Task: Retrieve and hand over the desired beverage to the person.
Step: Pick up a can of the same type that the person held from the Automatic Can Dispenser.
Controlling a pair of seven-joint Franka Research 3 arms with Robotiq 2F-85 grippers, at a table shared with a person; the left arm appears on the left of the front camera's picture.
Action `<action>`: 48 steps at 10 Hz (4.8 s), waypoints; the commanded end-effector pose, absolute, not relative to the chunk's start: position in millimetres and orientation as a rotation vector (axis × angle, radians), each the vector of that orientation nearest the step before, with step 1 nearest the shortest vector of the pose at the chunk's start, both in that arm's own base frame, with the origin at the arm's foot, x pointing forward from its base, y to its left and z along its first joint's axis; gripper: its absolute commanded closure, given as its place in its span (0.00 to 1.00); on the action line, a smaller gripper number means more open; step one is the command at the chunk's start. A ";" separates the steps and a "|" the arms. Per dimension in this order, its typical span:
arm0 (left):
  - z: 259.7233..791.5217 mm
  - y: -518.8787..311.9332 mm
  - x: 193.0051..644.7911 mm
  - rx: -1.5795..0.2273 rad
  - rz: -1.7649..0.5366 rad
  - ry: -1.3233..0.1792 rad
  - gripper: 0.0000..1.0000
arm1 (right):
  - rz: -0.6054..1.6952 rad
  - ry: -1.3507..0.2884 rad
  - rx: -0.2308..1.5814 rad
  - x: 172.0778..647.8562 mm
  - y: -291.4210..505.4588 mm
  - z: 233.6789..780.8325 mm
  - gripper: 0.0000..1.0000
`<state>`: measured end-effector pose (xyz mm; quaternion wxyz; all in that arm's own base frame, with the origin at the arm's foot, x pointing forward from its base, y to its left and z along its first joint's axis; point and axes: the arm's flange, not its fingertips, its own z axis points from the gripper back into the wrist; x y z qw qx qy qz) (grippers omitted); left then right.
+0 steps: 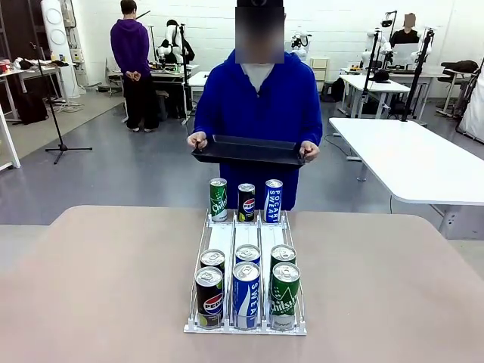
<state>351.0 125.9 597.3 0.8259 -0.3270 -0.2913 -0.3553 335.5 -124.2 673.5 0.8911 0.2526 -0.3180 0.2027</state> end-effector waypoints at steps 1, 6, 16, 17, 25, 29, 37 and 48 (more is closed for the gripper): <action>598.1 127.7 351.3 -0.703 -0.771 -0.634 0.00 | 0.390 -0.661 0.561 335.6 -130.9 667.1 0.00; 598.1 127.7 351.3 -0.703 -0.771 -0.634 0.00 | 0.421 -0.660 0.524 335.5 -124.2 673.5 0.00; 598.1 127.7 351.3 -0.703 -0.771 -0.634 0.00 | 0.421 -0.660 0.524 335.5 -124.2 673.5 0.00; 598.1 127.7 351.3 -0.703 -0.771 -0.634 0.00 | 0.421 -0.660 0.524 335.5 -124.2 673.5 0.00; 598.1 127.7 351.3 -0.703 -0.771 -0.634 0.00 | 0.421 -0.660 0.524 335.5 -124.2 673.5 0.00; 598.1 127.7 351.3 -0.703 -0.771 -0.634 0.00 | 0.421 -0.660 0.524 335.5 -124.2 673.5 0.00; 598.1 127.7 351.3 -0.703 -0.771 -0.634 0.00 | 0.421 -0.660 0.524 335.5 -124.2 673.5 0.00; 598.1 127.7 351.3 -0.703 -0.771 -0.634 0.00 | 0.421 -0.660 0.524 335.5 -124.2 673.5 0.00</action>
